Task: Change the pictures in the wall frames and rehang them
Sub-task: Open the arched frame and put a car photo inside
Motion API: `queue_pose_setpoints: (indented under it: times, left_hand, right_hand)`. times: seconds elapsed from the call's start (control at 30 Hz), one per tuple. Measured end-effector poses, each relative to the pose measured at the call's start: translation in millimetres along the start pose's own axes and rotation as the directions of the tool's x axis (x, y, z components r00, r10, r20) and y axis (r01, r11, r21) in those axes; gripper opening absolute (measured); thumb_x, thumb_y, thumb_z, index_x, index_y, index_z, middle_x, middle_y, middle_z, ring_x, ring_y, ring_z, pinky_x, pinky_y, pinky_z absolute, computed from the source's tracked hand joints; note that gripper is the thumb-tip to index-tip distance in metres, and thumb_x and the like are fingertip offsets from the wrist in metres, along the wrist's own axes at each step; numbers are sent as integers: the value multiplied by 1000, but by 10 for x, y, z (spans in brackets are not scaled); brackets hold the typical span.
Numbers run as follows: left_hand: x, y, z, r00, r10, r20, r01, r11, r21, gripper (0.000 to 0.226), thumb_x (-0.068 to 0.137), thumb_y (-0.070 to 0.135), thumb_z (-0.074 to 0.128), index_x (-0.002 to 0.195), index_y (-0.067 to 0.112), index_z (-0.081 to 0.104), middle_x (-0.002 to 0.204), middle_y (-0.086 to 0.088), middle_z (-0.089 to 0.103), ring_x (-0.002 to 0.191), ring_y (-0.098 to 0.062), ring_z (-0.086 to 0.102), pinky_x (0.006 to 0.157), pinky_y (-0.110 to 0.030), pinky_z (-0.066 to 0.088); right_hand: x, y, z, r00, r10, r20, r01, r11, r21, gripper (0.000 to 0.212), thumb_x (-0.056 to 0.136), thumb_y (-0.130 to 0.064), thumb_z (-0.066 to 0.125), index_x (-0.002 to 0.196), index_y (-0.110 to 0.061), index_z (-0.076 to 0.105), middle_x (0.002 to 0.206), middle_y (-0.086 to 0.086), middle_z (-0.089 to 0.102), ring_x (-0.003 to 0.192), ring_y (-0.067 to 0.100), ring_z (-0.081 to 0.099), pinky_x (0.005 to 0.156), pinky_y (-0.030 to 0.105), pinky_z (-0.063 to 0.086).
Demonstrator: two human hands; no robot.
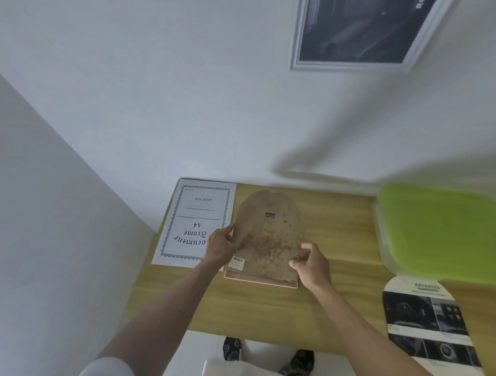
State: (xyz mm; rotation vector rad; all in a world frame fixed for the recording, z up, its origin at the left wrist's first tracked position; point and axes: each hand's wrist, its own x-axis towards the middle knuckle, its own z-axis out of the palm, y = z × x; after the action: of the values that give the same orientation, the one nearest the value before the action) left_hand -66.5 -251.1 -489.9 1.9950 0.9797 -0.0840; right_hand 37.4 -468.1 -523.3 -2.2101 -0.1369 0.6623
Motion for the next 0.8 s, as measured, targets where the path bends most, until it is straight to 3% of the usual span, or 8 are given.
queue_pose_setpoints:
  times: [0.13,0.23,0.33,0.5,0.6,0.7,0.8]
  left_hand:
    - [-33,-97,-9,998,55,34,-56,998,39,59,86,-1,54,142,18,50,103,-10,67,86,-18,60,73,-27,48]
    - [-61,-145,-23,995,80,66,-83,996,41,51,88,2,56,138,11,54,100,-16,70,90,-25,63,81,-36,52]
    - [-59,-167,-51,993,77,90,-79,997,17,44,86,-2,58,129,5,60,92,-21,71,78,-25,62,75,-37,53]
    - [6,-194,-89,990,70,123,-80,994,79,48,84,-4,56,130,7,61,95,-18,72,83,-24,63,78,-36,55]
    - [41,-217,-74,991,53,126,-70,988,135,45,79,-10,52,118,5,69,93,-19,70,76,-24,59,71,-39,58]
    - [84,-262,-39,992,24,123,-46,983,178,42,80,-11,55,116,5,70,89,-9,59,78,-24,58,66,-37,57]
    - [145,-293,-8,991,39,132,-67,973,222,29,81,-9,61,107,0,71,94,-5,53,88,-26,58,68,-32,51]
  right_hand:
    - [-59,64,93,999,21,-40,-22,999,-42,55,80,-6,75,129,-8,53,102,4,66,92,20,63,77,25,42]
    - [-83,87,133,997,40,-60,-43,997,-61,54,79,-6,74,128,-9,53,105,4,66,99,23,63,82,30,44]
    - [-103,73,177,995,58,-79,-64,995,-76,55,78,-6,75,129,-10,55,107,5,68,101,24,63,85,31,46]
    - [-134,7,225,992,60,-108,-74,988,-132,50,77,-4,76,124,-7,61,103,4,68,99,24,64,85,31,47]
    - [-139,-28,235,994,43,-104,-64,975,-211,48,76,-6,77,123,-6,65,105,7,66,100,26,62,84,31,46]
    - [-123,-27,241,996,29,-87,-53,956,-288,49,79,-9,77,126,-6,64,111,11,62,103,27,61,85,28,43]
    - [-99,-32,252,998,11,-66,-34,933,-358,27,79,-8,77,105,-6,69,95,6,56,88,23,56,75,25,36]
